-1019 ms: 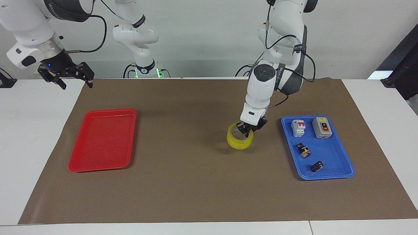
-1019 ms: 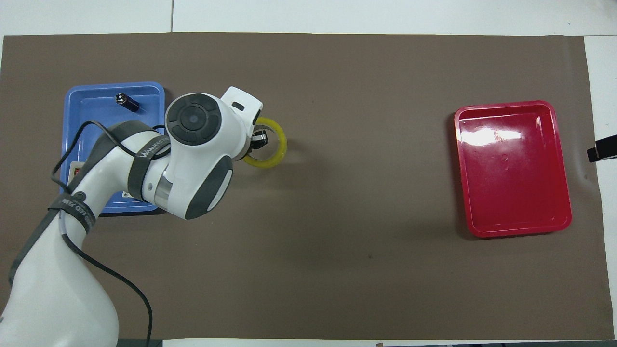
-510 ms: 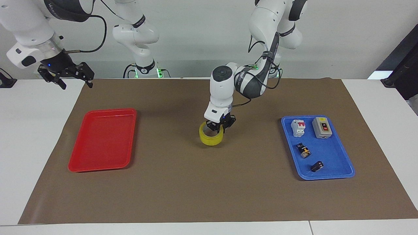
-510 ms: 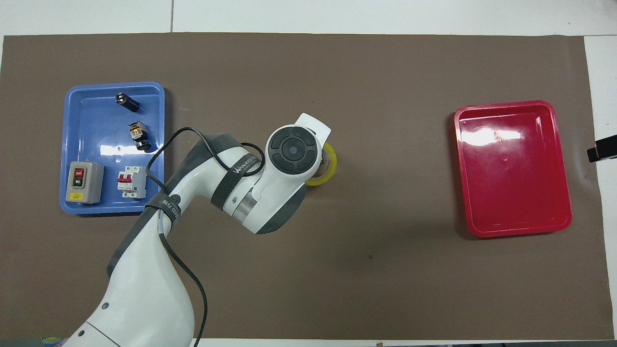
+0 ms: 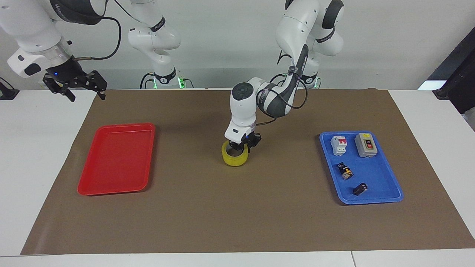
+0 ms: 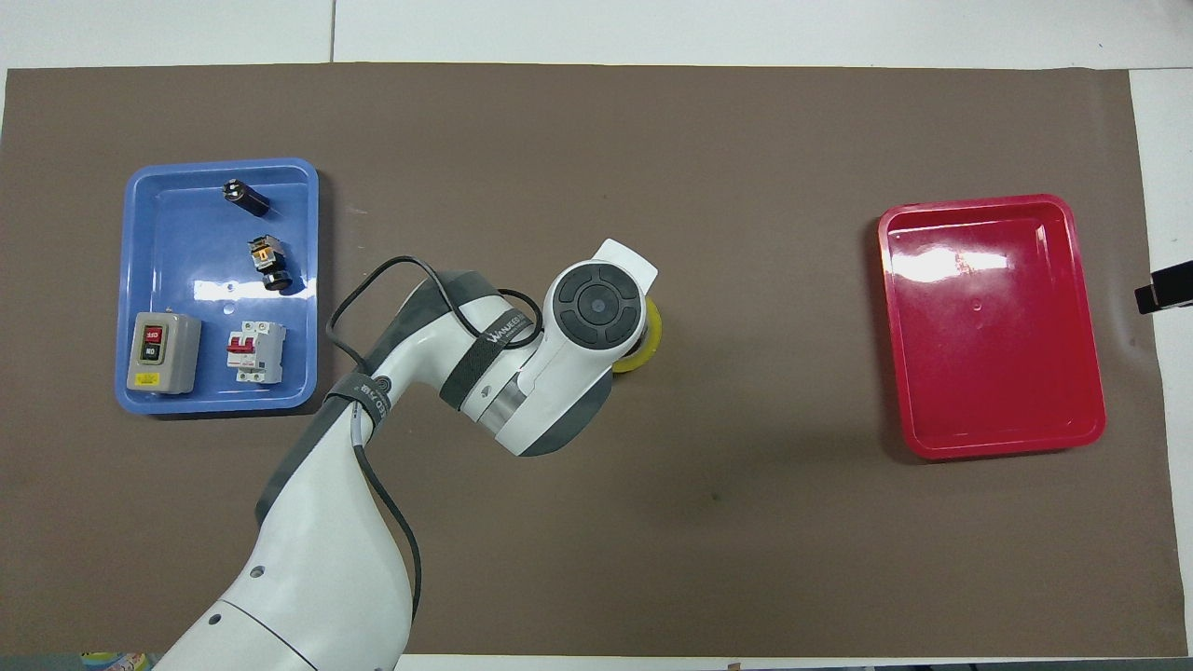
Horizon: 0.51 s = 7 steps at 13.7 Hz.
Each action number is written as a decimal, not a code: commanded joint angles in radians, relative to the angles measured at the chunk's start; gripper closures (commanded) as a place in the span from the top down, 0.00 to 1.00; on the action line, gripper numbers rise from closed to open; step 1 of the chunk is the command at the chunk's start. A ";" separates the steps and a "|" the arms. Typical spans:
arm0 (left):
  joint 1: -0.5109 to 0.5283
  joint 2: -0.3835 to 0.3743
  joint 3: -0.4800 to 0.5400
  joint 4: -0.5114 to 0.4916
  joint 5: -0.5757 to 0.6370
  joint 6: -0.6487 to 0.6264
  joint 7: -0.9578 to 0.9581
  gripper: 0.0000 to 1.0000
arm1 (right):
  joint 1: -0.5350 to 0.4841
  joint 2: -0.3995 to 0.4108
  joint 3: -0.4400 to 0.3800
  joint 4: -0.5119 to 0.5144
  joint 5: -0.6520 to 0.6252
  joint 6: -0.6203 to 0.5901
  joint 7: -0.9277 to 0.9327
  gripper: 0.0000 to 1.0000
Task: Place and move tape with both arms
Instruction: 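Set the tape on the table and open the left gripper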
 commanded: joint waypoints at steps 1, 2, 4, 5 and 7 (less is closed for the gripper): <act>-0.019 -0.011 0.010 -0.020 0.028 0.018 -0.023 0.45 | -0.004 -0.016 0.001 -0.017 0.017 0.001 -0.011 1.00; -0.019 -0.014 0.010 -0.020 0.028 0.006 -0.023 0.77 | -0.004 -0.017 0.001 -0.020 0.017 -0.002 -0.013 1.00; -0.013 -0.025 0.011 -0.023 0.028 0.004 -0.015 1.00 | -0.004 -0.022 0.001 -0.028 0.017 -0.014 -0.013 1.00; -0.005 -0.049 0.011 -0.029 0.028 0.004 -0.014 1.00 | -0.004 -0.027 0.001 -0.040 0.017 -0.014 -0.013 1.00; 0.043 -0.159 0.011 -0.115 0.028 0.006 0.015 1.00 | -0.003 -0.046 0.001 -0.082 0.014 -0.015 -0.013 1.00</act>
